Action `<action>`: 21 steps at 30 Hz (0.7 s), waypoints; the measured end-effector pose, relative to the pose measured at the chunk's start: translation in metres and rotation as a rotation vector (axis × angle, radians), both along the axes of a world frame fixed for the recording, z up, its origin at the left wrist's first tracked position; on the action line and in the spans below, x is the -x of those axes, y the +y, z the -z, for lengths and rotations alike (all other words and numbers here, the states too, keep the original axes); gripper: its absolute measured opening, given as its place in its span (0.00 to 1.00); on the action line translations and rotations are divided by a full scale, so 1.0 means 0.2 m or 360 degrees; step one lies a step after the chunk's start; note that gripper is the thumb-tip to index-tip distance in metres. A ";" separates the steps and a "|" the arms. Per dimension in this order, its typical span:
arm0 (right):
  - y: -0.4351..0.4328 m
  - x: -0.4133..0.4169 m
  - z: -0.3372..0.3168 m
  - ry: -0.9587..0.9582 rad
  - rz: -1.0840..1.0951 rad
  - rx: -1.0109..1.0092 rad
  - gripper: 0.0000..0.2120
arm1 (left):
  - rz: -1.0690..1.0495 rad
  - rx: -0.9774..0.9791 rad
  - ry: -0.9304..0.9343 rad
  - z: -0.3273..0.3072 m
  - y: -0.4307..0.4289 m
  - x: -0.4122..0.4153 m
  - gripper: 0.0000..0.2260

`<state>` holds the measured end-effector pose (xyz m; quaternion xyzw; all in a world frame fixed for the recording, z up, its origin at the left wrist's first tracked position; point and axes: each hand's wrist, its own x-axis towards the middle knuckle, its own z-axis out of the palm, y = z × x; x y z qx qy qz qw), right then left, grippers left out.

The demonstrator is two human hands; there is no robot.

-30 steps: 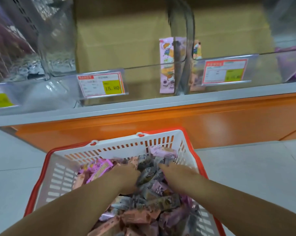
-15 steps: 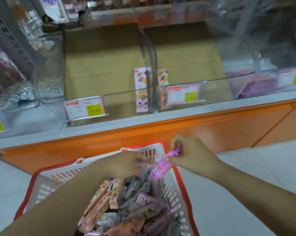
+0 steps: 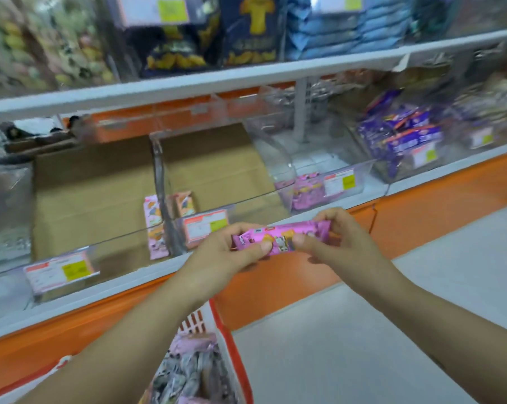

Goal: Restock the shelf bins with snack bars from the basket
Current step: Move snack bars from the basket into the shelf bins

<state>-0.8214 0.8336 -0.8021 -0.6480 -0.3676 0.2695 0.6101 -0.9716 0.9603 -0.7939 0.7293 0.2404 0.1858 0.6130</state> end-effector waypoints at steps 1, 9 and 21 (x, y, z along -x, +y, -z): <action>-0.04 -0.04 -0.03 -0.0216 0.0009 -0.0031 0.18 | 0.0001 0.0005 -0.0032 -0.02 -0.01 -0.04 0.10; -0.14 -0.41 -0.06 -0.1373 0.0258 -0.0232 0.15 | -0.0058 0.0091 -0.0239 -0.18 -0.07 -0.45 0.09; 0.16 -0.77 -0.05 -0.1221 0.0642 -0.0242 0.16 | -0.0180 0.0032 -0.0227 -0.29 0.06 -1.02 0.22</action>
